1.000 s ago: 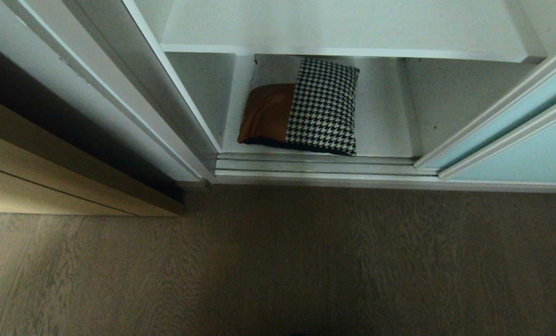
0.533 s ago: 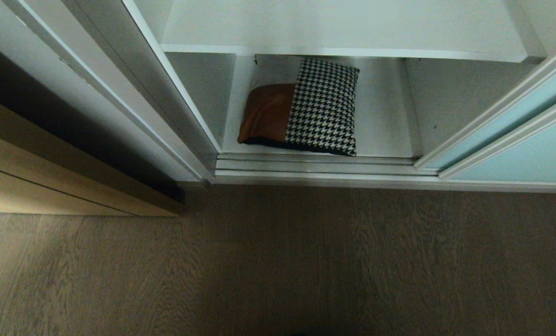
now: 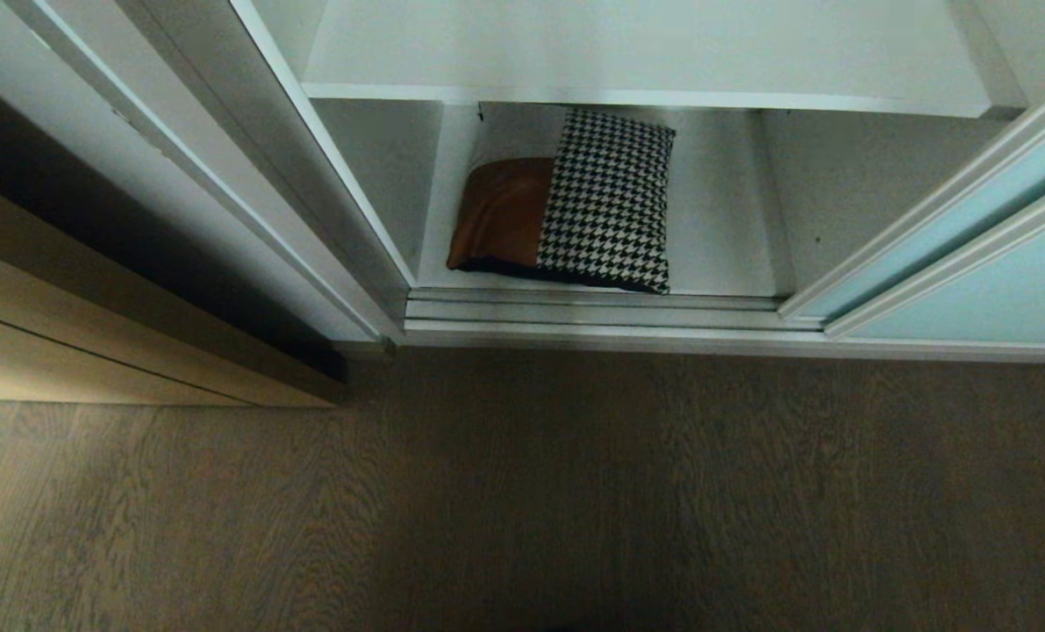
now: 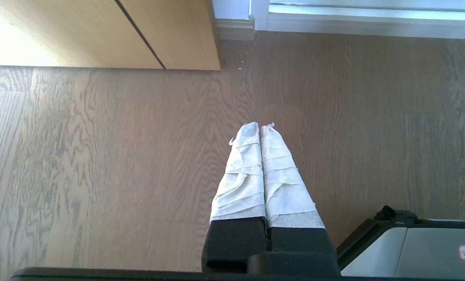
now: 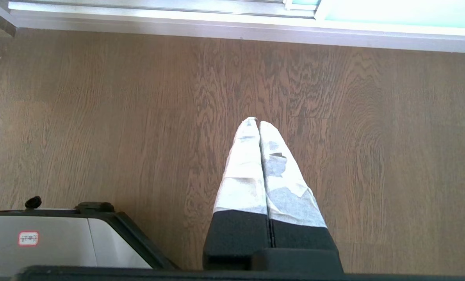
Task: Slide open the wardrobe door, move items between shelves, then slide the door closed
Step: Open the door, then place the pillow on the higher shelf
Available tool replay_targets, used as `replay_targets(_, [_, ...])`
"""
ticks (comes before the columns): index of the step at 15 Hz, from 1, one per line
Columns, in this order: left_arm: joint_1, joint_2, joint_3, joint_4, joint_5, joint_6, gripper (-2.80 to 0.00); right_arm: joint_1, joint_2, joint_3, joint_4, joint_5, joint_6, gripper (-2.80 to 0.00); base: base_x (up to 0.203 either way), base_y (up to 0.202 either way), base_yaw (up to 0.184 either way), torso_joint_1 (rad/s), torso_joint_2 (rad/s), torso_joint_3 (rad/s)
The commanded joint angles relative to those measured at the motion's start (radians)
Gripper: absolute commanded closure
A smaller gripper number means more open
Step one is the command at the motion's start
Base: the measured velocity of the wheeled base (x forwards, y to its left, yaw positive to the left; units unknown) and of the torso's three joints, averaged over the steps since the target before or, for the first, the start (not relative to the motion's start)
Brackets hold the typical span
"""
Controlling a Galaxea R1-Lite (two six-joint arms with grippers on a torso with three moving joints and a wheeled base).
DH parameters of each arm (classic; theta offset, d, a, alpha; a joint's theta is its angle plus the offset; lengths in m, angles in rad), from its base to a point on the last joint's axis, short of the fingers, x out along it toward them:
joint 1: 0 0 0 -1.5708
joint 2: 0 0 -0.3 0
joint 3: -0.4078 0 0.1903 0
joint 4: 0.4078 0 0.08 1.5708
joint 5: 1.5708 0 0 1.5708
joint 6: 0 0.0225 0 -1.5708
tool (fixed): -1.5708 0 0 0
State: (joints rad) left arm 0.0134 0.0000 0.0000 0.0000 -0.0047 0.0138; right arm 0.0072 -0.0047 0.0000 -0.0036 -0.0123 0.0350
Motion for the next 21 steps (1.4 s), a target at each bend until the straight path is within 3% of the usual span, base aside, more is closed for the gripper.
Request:
replay_targets(1, [0.0, 0.002, 0.002, 0.0, 0.0, 0.0, 0.0, 0.0, 0.002, 0.0, 0.001, 0.0, 0.0, 0.0, 0.0, 0.0, 0.0, 0.0, 0.0, 0.0])
replay_targets(21, [0.002, 0.002, 0.002, 0.003, 0.006, 0.009, 0.0, 0.0, 0.002, 0.0, 0.001, 0.0, 0.0, 0.0, 0.0, 0.0, 0.0, 0.0, 0.0, 0.0])
